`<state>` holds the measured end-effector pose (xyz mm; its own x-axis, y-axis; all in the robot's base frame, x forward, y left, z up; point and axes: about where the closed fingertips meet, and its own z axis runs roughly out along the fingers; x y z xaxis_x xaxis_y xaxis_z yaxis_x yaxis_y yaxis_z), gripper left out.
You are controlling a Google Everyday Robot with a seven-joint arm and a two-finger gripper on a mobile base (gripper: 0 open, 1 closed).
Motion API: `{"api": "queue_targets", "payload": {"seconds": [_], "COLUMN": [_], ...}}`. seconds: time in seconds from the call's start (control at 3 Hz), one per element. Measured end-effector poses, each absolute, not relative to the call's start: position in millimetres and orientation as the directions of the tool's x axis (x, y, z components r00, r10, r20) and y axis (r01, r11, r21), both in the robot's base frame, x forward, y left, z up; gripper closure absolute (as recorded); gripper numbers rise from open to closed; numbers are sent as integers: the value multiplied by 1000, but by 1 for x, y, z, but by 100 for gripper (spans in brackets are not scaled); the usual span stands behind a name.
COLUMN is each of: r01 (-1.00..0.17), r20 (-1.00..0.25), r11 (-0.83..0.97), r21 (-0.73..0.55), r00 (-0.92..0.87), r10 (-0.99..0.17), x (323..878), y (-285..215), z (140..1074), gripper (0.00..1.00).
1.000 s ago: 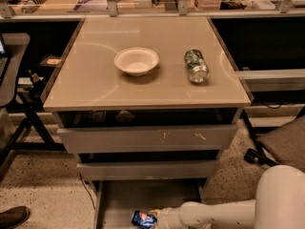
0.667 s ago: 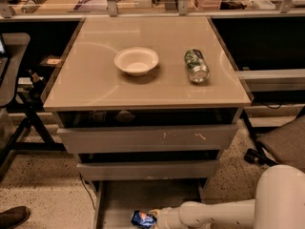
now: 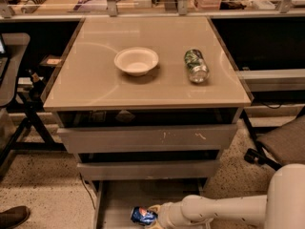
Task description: Pick pepsi can from bottom drawer and place on counter
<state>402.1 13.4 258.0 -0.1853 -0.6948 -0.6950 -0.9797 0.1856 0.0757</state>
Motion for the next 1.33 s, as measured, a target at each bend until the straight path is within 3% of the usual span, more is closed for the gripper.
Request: {"api": "queue_targets", "payload": {"seconds": [0.67,1.33], "r01": [-985,-987], "r20": [-683,-678], "r11": [170,162], "r21": [25,6], "r00": [-141,-123], "r10": [-716,-724], "x": [408,407], "y": [-4,-3], "z": [332,349], "gripper": [100,100]}}
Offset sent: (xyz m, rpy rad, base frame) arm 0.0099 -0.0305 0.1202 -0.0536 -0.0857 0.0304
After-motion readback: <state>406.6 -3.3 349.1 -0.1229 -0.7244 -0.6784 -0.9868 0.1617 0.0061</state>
